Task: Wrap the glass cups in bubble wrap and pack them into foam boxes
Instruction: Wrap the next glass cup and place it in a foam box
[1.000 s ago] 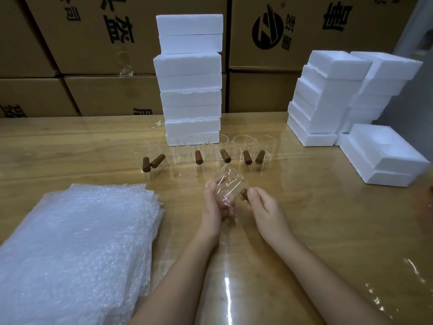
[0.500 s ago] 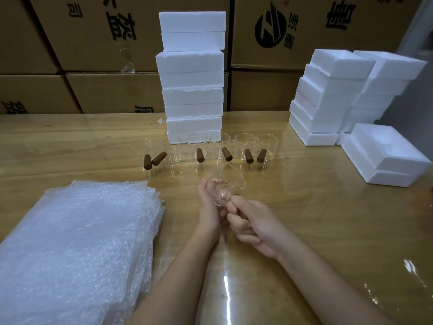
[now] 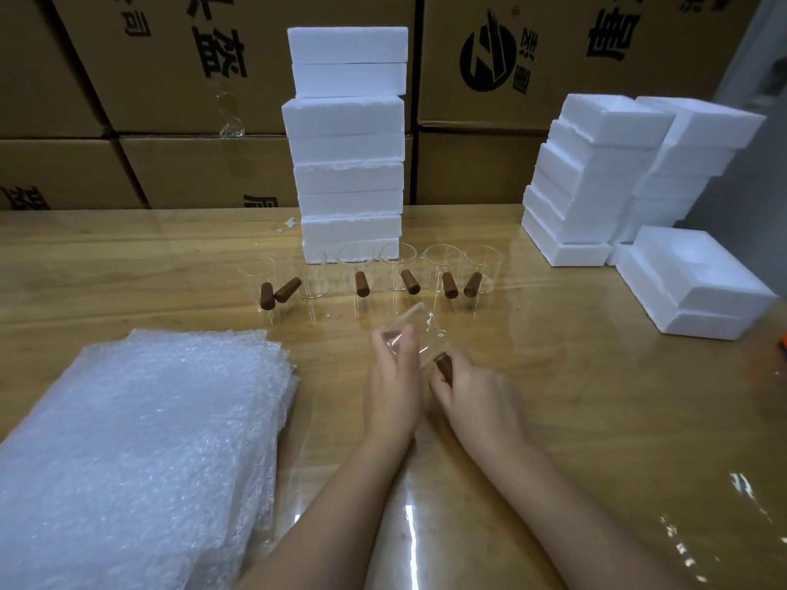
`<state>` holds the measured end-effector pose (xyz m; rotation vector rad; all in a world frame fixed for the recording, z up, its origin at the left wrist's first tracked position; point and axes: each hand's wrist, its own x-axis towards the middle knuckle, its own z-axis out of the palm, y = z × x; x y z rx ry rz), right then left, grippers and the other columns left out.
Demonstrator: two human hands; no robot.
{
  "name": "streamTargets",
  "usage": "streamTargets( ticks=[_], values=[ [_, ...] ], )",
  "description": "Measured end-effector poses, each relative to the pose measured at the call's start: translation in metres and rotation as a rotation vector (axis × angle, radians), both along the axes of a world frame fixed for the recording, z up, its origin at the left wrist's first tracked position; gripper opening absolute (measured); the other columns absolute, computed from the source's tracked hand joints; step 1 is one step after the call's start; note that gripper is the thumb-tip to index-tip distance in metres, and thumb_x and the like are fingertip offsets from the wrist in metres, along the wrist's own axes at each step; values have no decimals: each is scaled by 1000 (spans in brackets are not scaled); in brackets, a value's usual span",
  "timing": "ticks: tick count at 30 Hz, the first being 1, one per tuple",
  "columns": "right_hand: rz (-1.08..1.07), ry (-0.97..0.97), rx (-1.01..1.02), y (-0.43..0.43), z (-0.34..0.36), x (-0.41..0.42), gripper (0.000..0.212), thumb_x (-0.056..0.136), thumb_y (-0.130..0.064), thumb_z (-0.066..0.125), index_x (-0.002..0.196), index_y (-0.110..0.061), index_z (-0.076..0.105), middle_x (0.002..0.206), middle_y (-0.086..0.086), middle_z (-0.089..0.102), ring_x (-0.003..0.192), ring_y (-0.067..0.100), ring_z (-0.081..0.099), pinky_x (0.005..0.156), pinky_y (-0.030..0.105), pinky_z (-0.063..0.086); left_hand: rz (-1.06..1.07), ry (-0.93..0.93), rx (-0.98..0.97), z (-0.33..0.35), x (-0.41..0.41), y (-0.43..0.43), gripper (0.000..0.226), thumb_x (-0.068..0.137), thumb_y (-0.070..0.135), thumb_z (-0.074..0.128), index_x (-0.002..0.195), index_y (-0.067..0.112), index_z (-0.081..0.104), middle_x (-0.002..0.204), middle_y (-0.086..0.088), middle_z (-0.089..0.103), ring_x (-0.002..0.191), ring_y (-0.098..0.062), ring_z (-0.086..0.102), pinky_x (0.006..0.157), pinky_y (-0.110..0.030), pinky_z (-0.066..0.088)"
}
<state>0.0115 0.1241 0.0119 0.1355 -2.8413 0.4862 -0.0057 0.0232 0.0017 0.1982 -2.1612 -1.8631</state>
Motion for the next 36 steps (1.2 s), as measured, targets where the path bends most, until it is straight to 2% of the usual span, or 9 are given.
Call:
streamTargets(
  ticks=[5,8,11,15,18,21,25,32,36],
  values=[
    [199,-195,-709,-2,-3,3,32,95,-27,48,63,-28,50,50,-12,51,47,6,46,52,25,33,-117,-28,127,4,-8,-4,67,73,76,31,107,25,59,95,-4,65,75,-13,57,73,-48,49],
    [280,-518,-1188,-6,5,6,36,96,-21,47,60,-25,49,43,-9,34,35,7,25,34,18,22,-185,1,300,-1,-13,-6,79,91,61,24,99,-11,56,64,3,62,52,-1,55,50,-18,46],
    [445,-736,-1519,-6,12,8,24,88,-26,50,65,-19,47,43,-5,25,34,6,16,29,13,18,-244,48,421,-1,-11,-8,66,100,47,17,73,17,69,48,9,57,46,-1,55,51,-14,44],
    [632,-1059,-1879,-12,14,11,27,88,-35,52,67,-19,53,43,-8,30,36,3,24,26,13,24,-249,-126,557,5,-11,-10,60,94,57,22,72,13,57,50,4,56,48,-6,56,55,-20,47],
    [590,-943,-1739,-19,13,11,40,93,-49,39,77,-17,57,47,-3,42,37,6,31,32,17,33,-289,-212,702,9,-10,-15,65,93,59,22,72,12,62,54,-2,59,52,-13,59,58,-24,48],
    [314,-412,-1390,-15,8,10,41,85,-55,45,78,-16,57,53,-1,55,40,8,47,40,19,40,-335,-239,847,12,-7,-19,70,89,68,16,75,12,56,43,-1,45,33,-15,44,38,-15,34],
    [325,236,-742,5,6,1,41,91,-44,41,123,-23,55,125,-5,60,118,0,51,99,17,37,-354,-196,876,10,-10,-18,73,88,68,14,66,17,61,39,2,31,31,-10,25,36,-13,19],
    [515,361,-397,7,6,3,49,99,-37,33,138,-12,47,147,-1,43,142,13,30,116,43,23,-334,-198,853,3,-12,-22,70,88,68,17,94,10,56,45,2,44,33,-10,36,35,-12,30],
    [586,452,-325,0,12,8,50,101,-36,28,133,-5,52,144,4,46,140,18,34,116,44,23,-309,-197,699,1,-13,-21,83,90,66,14,123,4,59,111,-18,67,102,-26,66,89,-36,50]
  ],
)
